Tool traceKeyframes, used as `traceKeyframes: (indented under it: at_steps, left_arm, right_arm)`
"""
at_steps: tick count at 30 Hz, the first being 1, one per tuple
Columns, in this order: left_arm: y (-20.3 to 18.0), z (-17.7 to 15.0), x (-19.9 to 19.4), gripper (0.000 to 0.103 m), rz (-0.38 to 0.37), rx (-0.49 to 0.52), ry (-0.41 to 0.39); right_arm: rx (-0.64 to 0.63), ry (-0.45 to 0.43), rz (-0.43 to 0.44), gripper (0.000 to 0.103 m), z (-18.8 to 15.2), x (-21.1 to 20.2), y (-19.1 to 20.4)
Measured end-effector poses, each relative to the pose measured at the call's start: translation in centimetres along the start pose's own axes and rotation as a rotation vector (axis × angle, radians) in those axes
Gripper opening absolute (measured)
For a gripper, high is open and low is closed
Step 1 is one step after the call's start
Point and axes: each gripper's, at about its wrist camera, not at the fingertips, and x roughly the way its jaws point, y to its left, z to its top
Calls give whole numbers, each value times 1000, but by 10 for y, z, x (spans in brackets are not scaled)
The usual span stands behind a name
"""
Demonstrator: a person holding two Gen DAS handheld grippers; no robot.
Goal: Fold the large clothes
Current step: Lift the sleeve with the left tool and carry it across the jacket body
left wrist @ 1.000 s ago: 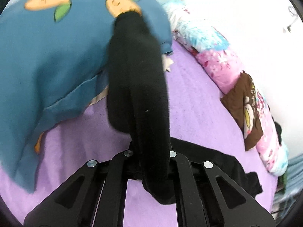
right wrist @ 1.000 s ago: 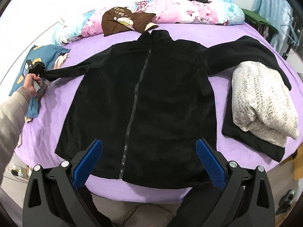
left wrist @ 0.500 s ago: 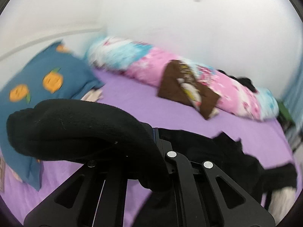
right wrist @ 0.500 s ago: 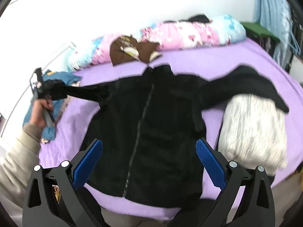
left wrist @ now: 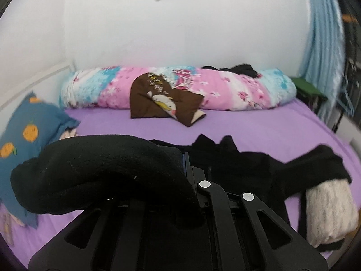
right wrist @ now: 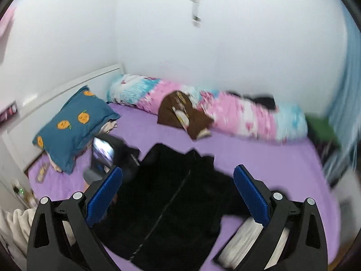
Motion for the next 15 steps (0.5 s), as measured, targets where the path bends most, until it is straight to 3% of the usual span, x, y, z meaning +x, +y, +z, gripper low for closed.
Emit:
traceKeyframes:
  at_steps: [3, 4, 7, 10, 15]
  left_arm:
    - [-33, -3, 0, 4, -14, 85, 12]
    - [-49, -6, -3, 4, -6, 131, 11]
    - [-73, -12, -5, 4, -9, 193, 11]
    - [-89, -19, -4, 4, -18, 225, 24]
    - [-110, -32, -5, 4, -27, 271, 37]
  right_arm:
    - [-198, 111, 27, 97, 39, 21, 45]
    - [-269, 207, 53, 97, 47, 40, 66]
    - [-397, 387, 89, 97, 52, 87, 112]
    - [-543, 483, 52, 97, 49, 123, 156]
    - [-675, 647, 8, 97, 43, 184, 201]
